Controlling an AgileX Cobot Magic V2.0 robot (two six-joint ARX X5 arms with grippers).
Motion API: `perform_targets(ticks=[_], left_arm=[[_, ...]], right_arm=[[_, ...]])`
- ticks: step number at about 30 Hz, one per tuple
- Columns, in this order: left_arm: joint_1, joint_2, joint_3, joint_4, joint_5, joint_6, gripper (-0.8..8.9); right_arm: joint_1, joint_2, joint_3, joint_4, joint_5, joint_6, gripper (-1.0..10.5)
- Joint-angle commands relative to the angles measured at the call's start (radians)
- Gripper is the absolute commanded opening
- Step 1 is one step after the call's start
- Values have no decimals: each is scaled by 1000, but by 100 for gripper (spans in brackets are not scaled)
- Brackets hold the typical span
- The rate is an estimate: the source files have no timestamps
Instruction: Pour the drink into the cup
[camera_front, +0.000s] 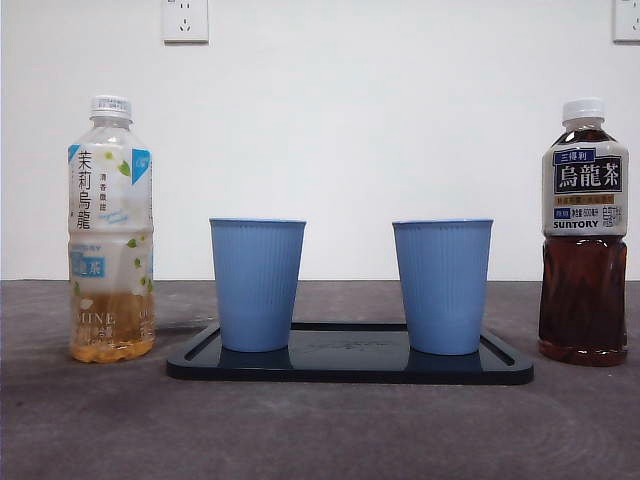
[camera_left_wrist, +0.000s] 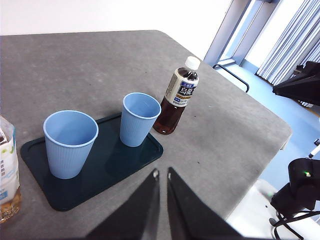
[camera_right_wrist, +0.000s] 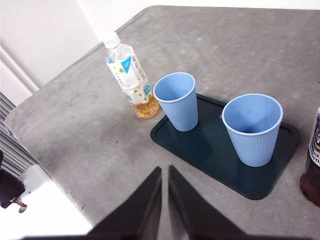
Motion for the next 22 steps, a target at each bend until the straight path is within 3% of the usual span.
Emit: perform_targets(ticks=[1,6,10,17,22], left_arm=[[-6,4,17,16,2,19,24],[-3,-2,10,26,1,19,24],[77,-19,-34,76,4,19,24],[341,-168,-369,403,2,84,24],[467,-326,-619,450,-42,98,24]], right_arm=[[5,5,16,13,-2,-5,19],[5,5,16,13,-2,-5,19],[5,5,16,13,-2,-5,19],[5,5,16,13,-2,-5,19],[5,5,16,13,-2,-5,19]])
